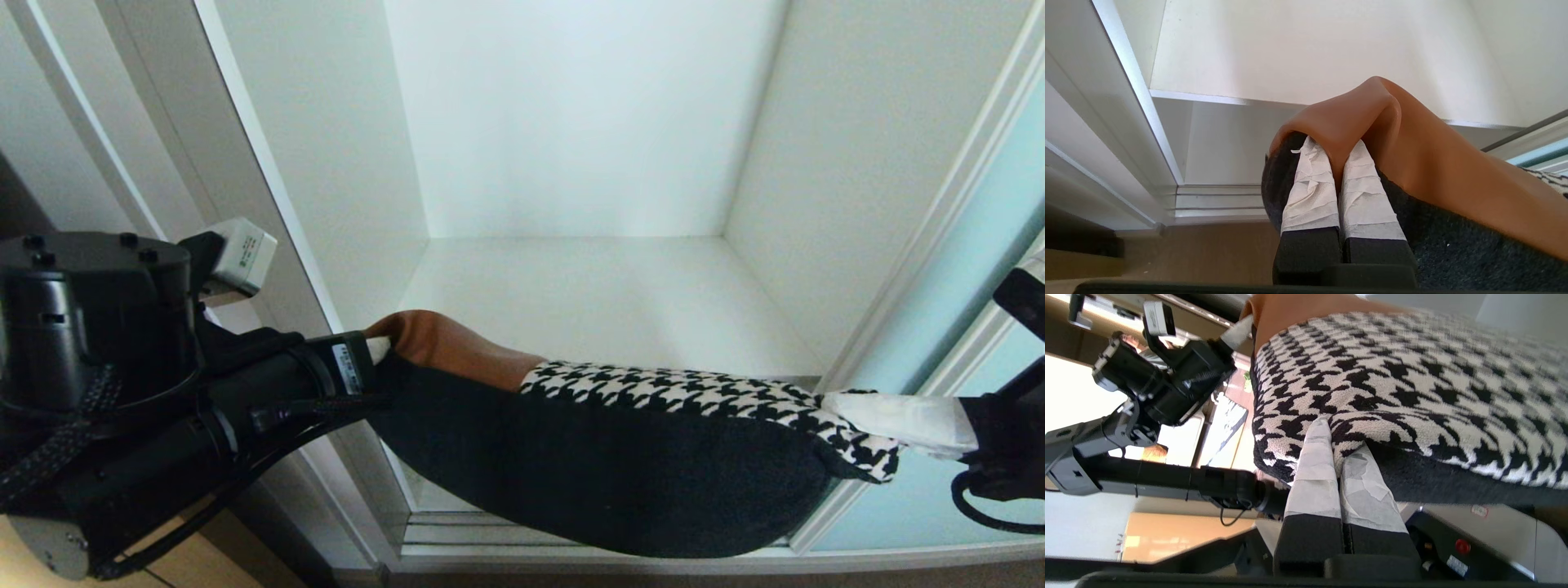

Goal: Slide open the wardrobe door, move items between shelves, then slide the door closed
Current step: Place the pillow on the higher shelf

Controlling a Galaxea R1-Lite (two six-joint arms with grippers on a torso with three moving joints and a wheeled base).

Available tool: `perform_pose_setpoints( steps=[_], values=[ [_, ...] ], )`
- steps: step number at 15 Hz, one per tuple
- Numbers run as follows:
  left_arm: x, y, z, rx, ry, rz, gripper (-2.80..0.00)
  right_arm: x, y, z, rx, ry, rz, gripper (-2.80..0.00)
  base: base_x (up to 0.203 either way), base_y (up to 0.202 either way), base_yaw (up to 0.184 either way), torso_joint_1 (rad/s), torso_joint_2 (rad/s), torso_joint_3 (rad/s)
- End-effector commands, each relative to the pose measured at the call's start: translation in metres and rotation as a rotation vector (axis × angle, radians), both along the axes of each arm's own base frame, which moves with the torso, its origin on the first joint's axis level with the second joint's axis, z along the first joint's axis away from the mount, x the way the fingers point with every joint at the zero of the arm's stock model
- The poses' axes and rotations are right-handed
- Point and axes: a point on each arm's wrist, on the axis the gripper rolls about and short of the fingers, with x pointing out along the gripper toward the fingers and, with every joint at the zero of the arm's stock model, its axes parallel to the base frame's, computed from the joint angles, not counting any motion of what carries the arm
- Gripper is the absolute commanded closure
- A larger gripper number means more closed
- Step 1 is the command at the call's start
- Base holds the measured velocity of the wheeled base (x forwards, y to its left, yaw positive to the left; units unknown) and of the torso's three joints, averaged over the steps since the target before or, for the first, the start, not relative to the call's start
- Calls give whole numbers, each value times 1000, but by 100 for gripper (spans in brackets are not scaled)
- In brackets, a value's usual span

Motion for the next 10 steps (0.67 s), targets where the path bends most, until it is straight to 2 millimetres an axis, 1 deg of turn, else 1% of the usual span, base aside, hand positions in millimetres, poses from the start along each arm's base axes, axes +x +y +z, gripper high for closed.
perform_pose_setpoints(
  steps=[1, 2, 5, 8, 10],
  values=[
    [3, -3, 4, -12, -9, 1, 0, 11, 4, 7, 3, -5, -7, 0, 0, 0, 0, 0, 0, 0],
    [5, -4, 6, -16, -14, 1, 0, 14, 4, 9, 1, -9, -19, 0, 0, 0, 0, 0, 0, 0],
    [14, -11, 32, -52, -78, 2, 0, 33, 9, 31, 4, -52, -69, 0, 0, 0, 0, 0, 0, 0],
    [24, -17, 43, -45, -105, -1, 0, 46, 13, 48, 3, -71, -96, 0, 0, 0, 0, 0, 0, 0],
    [27, -20, 49, -54, -121, 0, 0, 57, 16, 56, -2, -72, -109, 0, 0, 0, 0, 0, 0, 0]
  ],
)
